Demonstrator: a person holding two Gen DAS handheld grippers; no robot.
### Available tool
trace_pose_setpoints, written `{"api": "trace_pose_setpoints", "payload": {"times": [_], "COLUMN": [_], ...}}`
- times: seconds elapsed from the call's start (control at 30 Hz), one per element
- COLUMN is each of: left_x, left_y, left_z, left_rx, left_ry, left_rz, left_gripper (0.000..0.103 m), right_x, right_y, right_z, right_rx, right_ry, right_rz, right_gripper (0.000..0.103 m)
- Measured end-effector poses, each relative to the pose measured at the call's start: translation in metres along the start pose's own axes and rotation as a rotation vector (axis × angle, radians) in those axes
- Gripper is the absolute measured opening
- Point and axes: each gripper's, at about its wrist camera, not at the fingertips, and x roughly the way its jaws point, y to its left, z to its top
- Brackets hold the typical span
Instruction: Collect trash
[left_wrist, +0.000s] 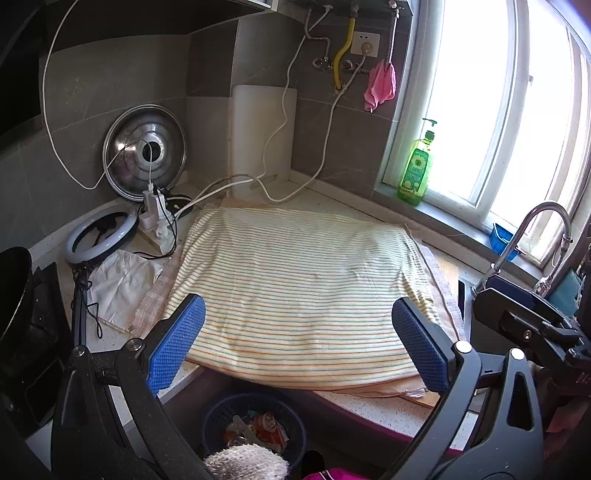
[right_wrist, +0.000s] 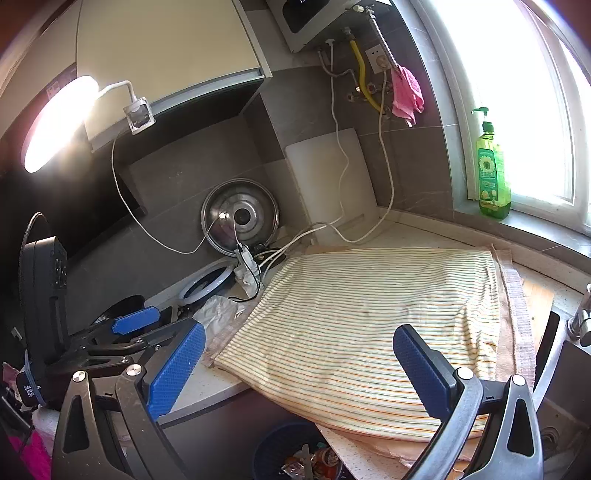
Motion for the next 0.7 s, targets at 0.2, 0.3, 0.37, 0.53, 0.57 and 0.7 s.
{"api": "trace_pose_setpoints", "payload": {"times": [0.2,0.3,0.37,0.53,0.57,0.7], "left_x": [0.001,0.001,0.001,0.002,0.002,0.004], "left_y": [0.001,0.001,0.001,0.001,0.001,0.001], "left_z": [0.002,0.003,0.003,0.003,0.003,0.003], "left_rx": [-0.006,-0.009,-0.010,-0.011,-0.008,-0.006], "left_ry": [-0.002,-0.005,-0.006,-0.007,-0.008,-0.010], "left_rz": [0.012,0.019,0.025,0.031,0.035,0.035], "left_gripper": [0.103,0.103,0.103,0.103,0.103,0.103], "right_x": [0.003,0.005,0.006,0.010,0.011,0.013], "right_y": [-0.002,-0.002,-0.002,-0.004,-0.005,-0.007], "right_z": [0.001,0.003,0.003,0.004,0.004,0.004], "right_rx": [0.008,0.010,0.010,0.004,0.006,0.011], "right_ry": [0.005,0.006,0.008,0.016,0.017,0.021], "right_rz": [0.000,0.003,0.005,0.008,0.008,0.007], "right_gripper": [0.103,0.103,0.103,0.103,0.103,0.103]}}
